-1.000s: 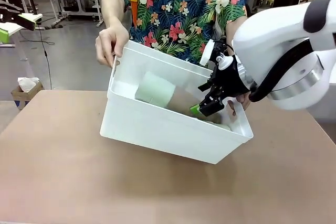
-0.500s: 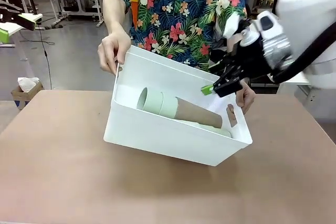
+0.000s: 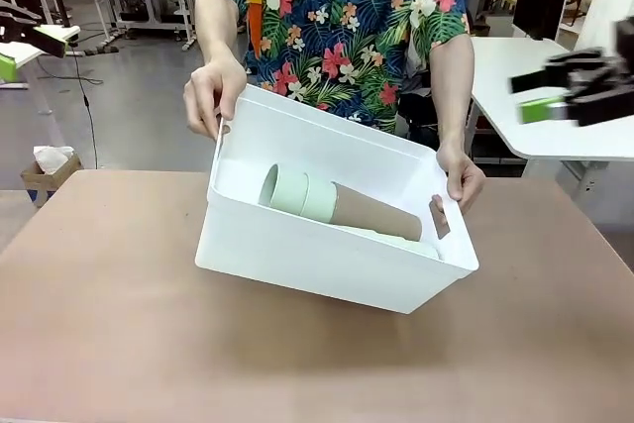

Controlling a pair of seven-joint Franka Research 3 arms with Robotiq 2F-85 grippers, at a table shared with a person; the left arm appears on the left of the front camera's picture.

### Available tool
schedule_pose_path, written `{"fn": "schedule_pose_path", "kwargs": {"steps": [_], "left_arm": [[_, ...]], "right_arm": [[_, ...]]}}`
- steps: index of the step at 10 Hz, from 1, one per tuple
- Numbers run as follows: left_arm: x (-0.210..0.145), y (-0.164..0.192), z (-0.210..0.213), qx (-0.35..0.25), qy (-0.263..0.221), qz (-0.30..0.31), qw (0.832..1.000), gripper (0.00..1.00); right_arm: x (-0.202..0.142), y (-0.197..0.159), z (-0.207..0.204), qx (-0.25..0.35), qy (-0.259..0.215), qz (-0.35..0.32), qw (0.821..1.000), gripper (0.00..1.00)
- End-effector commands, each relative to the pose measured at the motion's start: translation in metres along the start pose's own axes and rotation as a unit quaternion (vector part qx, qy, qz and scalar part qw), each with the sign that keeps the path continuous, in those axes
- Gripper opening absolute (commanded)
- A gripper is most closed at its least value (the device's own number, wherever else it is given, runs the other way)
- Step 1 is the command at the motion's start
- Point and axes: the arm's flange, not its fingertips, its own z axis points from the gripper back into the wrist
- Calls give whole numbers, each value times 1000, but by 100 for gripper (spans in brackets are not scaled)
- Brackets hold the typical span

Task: Stack the cups and store them in the basket.
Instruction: Place the stack of Reusable plastic cups into the Pantry Basket.

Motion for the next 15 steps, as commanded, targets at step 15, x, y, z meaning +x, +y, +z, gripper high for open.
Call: {"fn": "schedule_pose_path", "kwargs": {"steps": [15], "left_arm": [[4, -1, 0, -3, -2, 3, 1000, 100]], "right_arm": [[-50, -11, 97, -2, -59, 2, 998, 100]]}}
